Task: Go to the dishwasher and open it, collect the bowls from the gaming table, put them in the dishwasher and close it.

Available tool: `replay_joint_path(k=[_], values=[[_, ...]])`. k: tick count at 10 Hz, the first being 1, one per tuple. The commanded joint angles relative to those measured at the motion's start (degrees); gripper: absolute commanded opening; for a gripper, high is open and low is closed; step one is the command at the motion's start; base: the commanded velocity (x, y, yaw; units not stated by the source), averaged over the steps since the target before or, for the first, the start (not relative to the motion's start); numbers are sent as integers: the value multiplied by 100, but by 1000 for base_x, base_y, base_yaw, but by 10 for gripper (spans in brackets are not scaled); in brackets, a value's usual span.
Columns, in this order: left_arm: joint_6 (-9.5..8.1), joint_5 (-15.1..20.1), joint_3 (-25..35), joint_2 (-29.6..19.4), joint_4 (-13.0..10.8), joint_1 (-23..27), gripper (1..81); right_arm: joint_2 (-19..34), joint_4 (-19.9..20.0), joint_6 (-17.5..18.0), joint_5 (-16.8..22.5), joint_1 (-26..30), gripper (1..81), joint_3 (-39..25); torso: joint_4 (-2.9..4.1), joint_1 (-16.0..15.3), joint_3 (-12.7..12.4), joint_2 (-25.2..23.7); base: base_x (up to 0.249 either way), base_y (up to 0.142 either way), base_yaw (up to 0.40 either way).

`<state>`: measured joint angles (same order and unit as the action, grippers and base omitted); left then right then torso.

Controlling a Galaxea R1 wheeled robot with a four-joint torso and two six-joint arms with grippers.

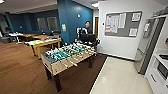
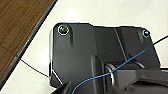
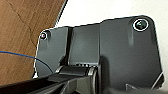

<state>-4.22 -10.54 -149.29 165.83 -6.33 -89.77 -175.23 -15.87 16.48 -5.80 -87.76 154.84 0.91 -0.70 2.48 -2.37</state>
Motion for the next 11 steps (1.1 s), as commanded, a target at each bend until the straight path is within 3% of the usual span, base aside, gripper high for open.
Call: replay_joint_path(k=[1,11], values=[[44,263,-4,-67,-97,228,811,-32,-21,-22,264,289,811,-70,0,0,0,0,0,0,353],[44,299,-4,-76,-26,227,811,-59,-12,-22,273,316,811,-96,0,2,0,0,0,0,353]])
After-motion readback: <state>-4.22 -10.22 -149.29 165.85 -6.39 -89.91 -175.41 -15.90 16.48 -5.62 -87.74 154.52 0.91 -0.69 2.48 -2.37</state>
